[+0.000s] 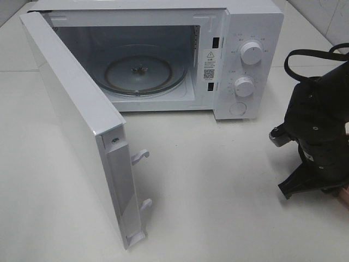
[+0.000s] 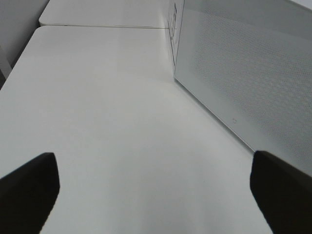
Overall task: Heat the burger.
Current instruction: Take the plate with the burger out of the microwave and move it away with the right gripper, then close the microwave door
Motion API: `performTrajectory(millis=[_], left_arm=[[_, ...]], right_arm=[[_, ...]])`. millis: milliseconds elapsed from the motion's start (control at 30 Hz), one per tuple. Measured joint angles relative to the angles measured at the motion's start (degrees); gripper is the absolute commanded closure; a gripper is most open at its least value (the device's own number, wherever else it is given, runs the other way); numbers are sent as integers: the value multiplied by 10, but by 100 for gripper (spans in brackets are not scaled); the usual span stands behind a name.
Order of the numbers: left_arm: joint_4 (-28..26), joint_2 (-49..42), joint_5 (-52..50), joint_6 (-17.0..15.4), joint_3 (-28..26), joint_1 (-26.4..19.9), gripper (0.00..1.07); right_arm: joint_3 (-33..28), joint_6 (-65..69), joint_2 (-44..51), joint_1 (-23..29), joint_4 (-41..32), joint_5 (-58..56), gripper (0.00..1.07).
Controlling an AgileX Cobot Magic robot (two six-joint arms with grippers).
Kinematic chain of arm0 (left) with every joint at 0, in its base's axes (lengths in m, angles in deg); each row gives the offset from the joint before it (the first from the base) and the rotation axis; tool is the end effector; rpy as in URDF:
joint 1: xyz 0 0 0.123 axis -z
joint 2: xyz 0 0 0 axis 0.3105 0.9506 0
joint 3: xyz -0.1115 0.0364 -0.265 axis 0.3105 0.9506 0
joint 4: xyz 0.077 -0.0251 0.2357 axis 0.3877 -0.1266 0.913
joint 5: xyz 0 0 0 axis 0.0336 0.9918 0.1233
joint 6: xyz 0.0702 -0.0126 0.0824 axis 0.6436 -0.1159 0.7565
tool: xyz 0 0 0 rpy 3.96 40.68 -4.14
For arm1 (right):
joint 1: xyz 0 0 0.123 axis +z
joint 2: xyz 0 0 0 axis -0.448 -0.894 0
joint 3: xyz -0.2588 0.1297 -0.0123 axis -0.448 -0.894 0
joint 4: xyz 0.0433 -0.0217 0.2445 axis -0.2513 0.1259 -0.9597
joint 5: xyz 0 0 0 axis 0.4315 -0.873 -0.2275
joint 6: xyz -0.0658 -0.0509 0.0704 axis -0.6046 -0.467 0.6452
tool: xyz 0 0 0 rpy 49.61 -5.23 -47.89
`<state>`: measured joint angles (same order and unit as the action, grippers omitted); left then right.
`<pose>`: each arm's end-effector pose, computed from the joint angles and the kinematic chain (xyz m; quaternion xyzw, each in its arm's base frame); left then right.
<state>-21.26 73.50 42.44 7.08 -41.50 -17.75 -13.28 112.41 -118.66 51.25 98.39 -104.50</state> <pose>0.0041 -0.0060 0.2699 0.0095 0.8465 -0.0298 0.5315 0.2677 0.0622 0.0898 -0.1131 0.9577 -0.2611 0.0432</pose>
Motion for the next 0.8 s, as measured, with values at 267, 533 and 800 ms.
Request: performTrajectory(millis=[267, 533, 800], left_arm=[[0, 0, 0, 0, 0, 0, 6], [0, 0, 0, 0, 0, 0, 6], [0, 0, 0, 0, 0, 0, 6]], right_arm=[[1, 2, -8, -7, 3, 14, 105], [2, 2, -8, -22, 9, 7, 85], [2, -18, 8, -22, -40, 3, 57]])
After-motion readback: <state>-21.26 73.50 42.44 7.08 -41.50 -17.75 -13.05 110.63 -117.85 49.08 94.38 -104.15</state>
